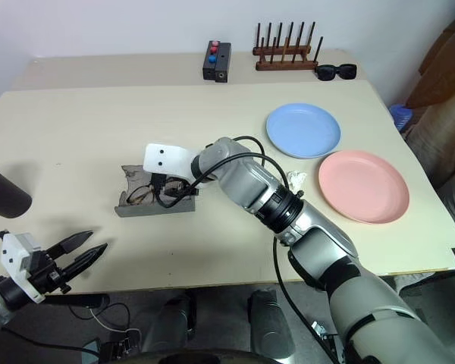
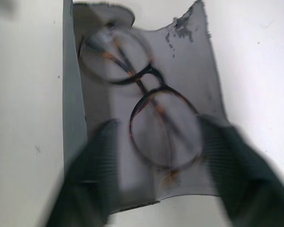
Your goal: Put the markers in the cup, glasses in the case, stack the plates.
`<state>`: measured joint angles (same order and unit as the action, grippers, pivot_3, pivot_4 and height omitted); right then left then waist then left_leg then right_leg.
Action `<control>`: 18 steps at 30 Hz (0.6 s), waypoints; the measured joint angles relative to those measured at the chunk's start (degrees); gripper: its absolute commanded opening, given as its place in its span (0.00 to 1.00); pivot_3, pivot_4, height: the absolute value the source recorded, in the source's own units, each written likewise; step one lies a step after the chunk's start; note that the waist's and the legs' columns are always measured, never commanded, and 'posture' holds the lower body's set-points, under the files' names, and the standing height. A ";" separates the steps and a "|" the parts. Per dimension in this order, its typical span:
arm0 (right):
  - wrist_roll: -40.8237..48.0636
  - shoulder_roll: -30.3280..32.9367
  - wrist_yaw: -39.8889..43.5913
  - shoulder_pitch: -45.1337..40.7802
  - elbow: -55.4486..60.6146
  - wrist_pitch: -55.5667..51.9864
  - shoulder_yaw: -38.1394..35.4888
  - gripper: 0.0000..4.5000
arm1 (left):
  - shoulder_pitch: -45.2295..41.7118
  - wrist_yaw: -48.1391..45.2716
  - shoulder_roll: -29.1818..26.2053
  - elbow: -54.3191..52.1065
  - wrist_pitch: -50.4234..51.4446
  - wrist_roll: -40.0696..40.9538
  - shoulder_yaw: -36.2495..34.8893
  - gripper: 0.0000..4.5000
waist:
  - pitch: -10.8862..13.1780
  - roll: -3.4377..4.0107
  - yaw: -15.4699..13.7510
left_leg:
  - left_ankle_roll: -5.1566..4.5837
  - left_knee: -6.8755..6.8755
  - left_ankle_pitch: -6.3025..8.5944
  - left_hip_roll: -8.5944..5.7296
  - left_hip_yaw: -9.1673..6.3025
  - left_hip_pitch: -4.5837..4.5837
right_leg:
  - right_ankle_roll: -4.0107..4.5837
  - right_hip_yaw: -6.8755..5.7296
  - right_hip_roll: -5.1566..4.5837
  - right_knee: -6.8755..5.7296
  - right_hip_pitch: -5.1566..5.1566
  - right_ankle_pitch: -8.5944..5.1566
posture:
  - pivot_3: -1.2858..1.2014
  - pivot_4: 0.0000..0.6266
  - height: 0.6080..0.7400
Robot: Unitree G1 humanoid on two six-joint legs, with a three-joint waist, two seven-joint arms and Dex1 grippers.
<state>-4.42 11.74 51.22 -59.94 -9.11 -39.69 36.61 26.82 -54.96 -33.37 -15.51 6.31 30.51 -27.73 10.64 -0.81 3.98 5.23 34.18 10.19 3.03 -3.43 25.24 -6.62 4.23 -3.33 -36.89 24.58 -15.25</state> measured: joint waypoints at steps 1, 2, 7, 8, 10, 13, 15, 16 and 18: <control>0.44 -0.10 0.08 0.01 0.14 -0.13 -0.75 0.76 | 0.00 0.03 0.00 -0.01 0.00 0.00 0.00 0.53 | 0.00 0.00 0.01 | 0.00 0.00 0.00 0.00 0.00 -0.01 | 0.00 0.00 0.00 -0.02 0.00 0.00 | 0.52 0.24 1.00; 1.03 -0.20 0.13 0.02 0.56 -0.52 -1.90 0.76 | -0.01 0.09 -0.01 -0.03 0.00 0.01 0.00 0.53 | 0.00 0.00 0.02 | 0.00 0.00 0.00 0.00 0.00 -0.02 | -0.01 0.00 0.00 -0.06 0.01 -0.01 | 0.52 0.24 1.00; 3.56 -0.44 0.09 0.02 2.46 -1.32 -6.74 0.57 | -0.80 0.41 -0.43 -0.08 0.63 0.06 -0.01 0.53 | 0.00 0.00 0.01 | 0.00 0.00 0.00 0.00 -0.02 -0.05 | -0.02 0.00 0.01 -0.12 0.01 -0.02 | 0.52 0.24 1.00; 3.73 -0.51 -0.01 0.02 2.63 -1.26 -7.50 0.46 | -1.00 0.46 -0.49 -0.10 0.75 0.08 -0.01 0.53 | -0.01 -0.01 0.01 | 0.00 0.00 0.00 0.00 -0.01 -0.05 | -0.02 0.00 0.01 -0.12 0.01 -0.02 | 0.52 0.24 1.00; 4.14 -0.51 -0.28 0.02 2.64 -0.86 -8.58 0.22 | -1.38 0.73 -0.60 -0.39 1.18 0.09 -0.01 0.53 | -0.01 -0.01 0.02 | 0.00 0.00 0.00 0.00 -0.02 -0.05 | -0.03 0.00 0.01 -0.12 0.01 -0.02 | 0.52 0.24 1.00; 4.02 -0.74 -0.71 0.19 2.10 1.48 -8.75 0.01 | -1.88 1.22 -0.84 -0.67 1.93 0.10 0.00 0.53 | -0.01 -0.01 0.03 | 0.00 0.00 0.00 0.00 -0.02 -0.06 | -0.03 0.00 0.01 -0.13 0.01 -0.02 | 0.52 0.24 1.00; 3.48 -1.14 -1.27 0.95 1.02 5.26 -8.67 0.01 | -2.45 1.11 -0.84 -0.54 1.75 0.12 0.00 0.53 | -0.01 -0.01 0.04 | 0.00 0.00 0.00 0.00 -0.01 -0.06 | -0.04 0.00 0.02 -0.14 0.01 -0.03 | 0.52 0.24 1.00; 3.14 -1.39 -1.55 1.35 0.40 6.71 -8.50 0.01 | -2.88 1.06 -0.83 -0.34 1.63 0.16 -0.01 0.53 | -0.01 -0.01 0.03 | 0.00 0.00 0.00 0.00 -0.02 -0.06 | -0.04 0.00 0.02 -0.14 0.01 -0.03 | 0.52 0.24 1.00; 2.45 -1.66 -2.00 1.61 -0.82 9.11 -7.93 0.01 | -3.62 0.99 -0.71 0.11 1.45 0.26 -0.03 0.53 | 0.00 -0.01 0.03 | 0.00 0.00 -0.01 0.00 -0.01 -0.06 | -0.04 0.00 0.02 -0.16 0.01 -0.03 | 0.52 0.24 1.00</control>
<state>-1.98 10.08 49.21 -58.33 -9.93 -30.58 28.68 23.20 -53.97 -34.08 -15.41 7.77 30.76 -27.76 10.63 -0.82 4.01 5.23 34.18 10.18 3.03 -3.45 25.18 -6.66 4.23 -3.31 -37.05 24.59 -15.28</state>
